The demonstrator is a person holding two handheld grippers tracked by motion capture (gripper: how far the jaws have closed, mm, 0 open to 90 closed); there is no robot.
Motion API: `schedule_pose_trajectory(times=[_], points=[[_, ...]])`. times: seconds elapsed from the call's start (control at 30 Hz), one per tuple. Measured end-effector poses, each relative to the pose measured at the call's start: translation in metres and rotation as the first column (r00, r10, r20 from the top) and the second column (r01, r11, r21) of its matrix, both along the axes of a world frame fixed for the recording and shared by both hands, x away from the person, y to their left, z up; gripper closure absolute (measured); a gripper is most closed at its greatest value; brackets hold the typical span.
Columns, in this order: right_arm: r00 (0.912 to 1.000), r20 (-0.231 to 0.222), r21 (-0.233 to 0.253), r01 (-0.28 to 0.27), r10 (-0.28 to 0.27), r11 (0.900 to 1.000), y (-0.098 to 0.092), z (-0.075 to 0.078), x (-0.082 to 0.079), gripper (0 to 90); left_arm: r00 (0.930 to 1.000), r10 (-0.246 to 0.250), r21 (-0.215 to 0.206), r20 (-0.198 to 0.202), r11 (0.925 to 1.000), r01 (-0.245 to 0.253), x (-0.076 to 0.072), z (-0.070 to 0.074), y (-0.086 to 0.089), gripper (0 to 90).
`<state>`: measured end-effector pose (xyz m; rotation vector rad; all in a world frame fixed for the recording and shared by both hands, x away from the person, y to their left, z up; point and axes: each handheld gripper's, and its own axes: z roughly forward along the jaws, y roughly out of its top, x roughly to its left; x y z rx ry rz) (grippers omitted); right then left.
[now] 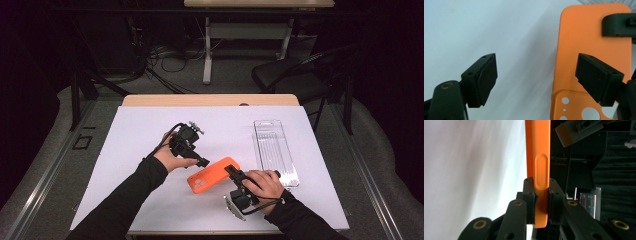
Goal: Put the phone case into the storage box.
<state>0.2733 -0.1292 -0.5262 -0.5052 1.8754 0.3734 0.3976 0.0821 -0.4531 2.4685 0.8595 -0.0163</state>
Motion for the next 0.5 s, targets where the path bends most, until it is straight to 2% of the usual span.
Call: schedule_pose_trajectory(times=[0.2,0.33,0.5], points=[[0.9998,0.000,0.011,0.018,-0.018,1.000,-0.001,0.001,0.002,80.6,0.9988,0.029,-0.021,0.039,0.9994,-0.028,0.001,0.002,0.007,17.9],[0.9998,-0.005,0.022,0.021,-0.021,1.000,-0.002,0.003,0.003,80.6,0.9986,0.035,-0.027,0.039,0.9990,-0.034,0.002,0.002,0.010,17.8],[0.9990,-0.038,0.025,0.025,-0.024,0.999,-0.002,0.003,0.004,80.6,0.9987,0.040,-0.028,0.032,0.9988,-0.039,0.001,-0.001,0.013,17.9]])
